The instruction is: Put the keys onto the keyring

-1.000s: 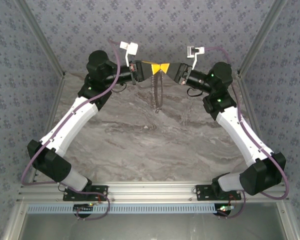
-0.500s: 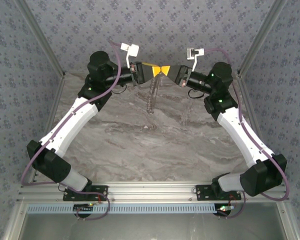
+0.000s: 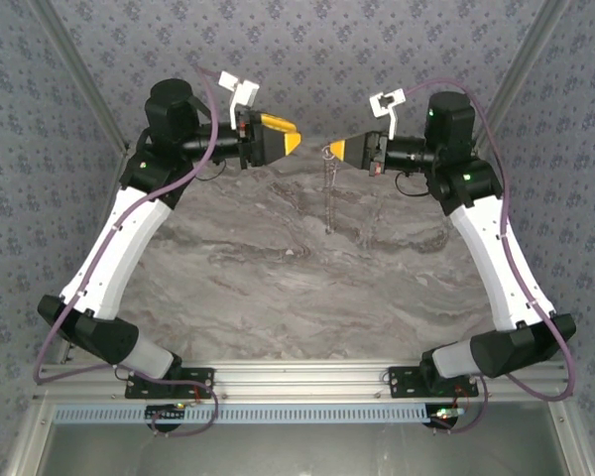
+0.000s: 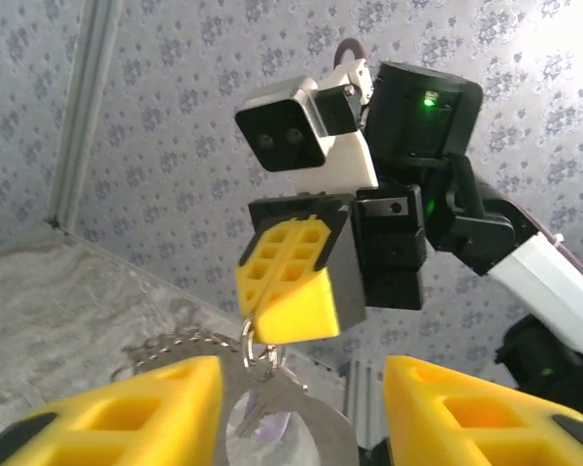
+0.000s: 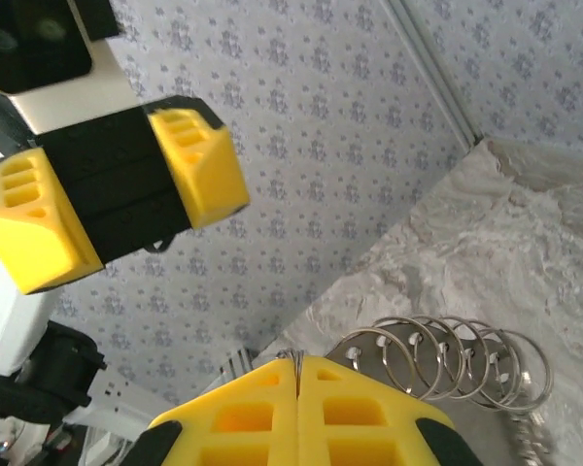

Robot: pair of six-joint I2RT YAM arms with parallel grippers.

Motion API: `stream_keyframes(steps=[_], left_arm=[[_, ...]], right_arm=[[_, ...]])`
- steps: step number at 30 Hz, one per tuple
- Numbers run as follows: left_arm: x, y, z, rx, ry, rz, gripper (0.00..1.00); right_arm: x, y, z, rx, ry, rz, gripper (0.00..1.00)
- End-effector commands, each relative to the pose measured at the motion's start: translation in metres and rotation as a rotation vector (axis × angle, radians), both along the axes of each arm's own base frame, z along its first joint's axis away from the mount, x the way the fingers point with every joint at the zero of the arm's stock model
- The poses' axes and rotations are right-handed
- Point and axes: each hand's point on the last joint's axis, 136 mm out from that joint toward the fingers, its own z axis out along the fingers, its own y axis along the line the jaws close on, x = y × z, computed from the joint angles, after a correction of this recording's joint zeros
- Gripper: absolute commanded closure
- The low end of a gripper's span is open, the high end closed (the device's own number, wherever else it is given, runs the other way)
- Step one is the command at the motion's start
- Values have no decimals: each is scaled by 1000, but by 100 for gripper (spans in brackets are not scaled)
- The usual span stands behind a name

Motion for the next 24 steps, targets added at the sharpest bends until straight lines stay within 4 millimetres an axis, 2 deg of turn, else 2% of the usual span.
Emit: stream_keyframes(steps=[1,3,8,15,24], left_arm=[[-6,-3,-17,61,16,-53,69],[-6,-5,-20,64,27,-68,75],[-9,-15,-33,87,55,-113,78],[-9,-21,-56,131,90,-127,79],[-7,-23,-70,146,116,-133,80]], right_arm=[[-16,2,-23,-113,24,61,100],[-16,5,-26,-123,29,70,100],[-18,15,-31,-125,38,96,100],[-19,24,-37,-118,52,118,100],[-17,25,-36,-109,53,116,100]])
